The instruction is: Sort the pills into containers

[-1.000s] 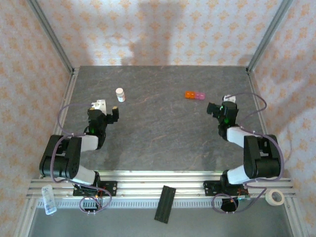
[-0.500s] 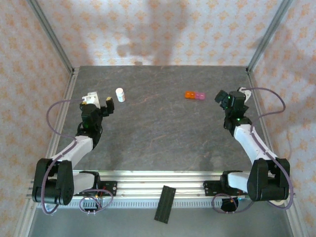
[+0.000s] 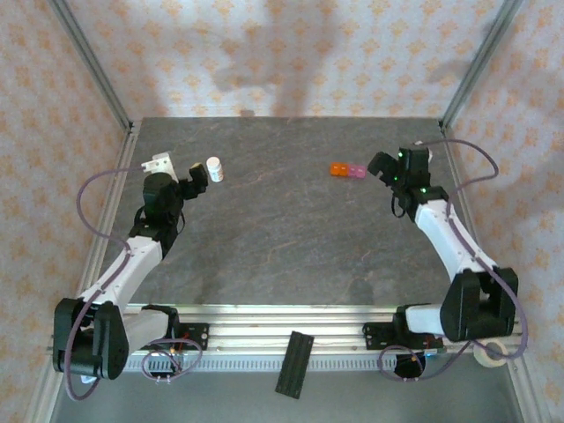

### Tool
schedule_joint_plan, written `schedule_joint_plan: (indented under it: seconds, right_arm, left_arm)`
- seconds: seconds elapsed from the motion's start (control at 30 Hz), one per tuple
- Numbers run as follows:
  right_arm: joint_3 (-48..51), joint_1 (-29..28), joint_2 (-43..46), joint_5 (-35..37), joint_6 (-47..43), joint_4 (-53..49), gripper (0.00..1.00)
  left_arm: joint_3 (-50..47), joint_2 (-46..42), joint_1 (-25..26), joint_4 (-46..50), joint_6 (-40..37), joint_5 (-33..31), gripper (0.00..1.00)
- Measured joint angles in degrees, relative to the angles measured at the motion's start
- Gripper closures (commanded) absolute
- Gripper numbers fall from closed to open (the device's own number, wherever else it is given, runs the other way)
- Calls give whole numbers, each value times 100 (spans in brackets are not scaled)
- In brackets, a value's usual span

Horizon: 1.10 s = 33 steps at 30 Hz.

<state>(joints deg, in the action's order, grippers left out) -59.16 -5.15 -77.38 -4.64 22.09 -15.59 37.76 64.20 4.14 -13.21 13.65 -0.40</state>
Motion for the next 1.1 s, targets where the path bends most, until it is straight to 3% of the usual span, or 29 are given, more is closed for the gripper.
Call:
schedule_joint_plan:
  seconds: [0.53,0.87,1.1]
  right_arm:
    - [-4380,-258,-4391,-461,503,-1692,21]
    - [-6157,-273,-5775,-623,748,-2435,24]
    - [-6747,-352,-6201,-656,706,-2743,24]
  left_arm:
    - [651,17,1270,1025,455,-120,0]
    - [651,170,1705,1233,448,-225,0]
    - [651,173,1834,1298,448,-313,0]
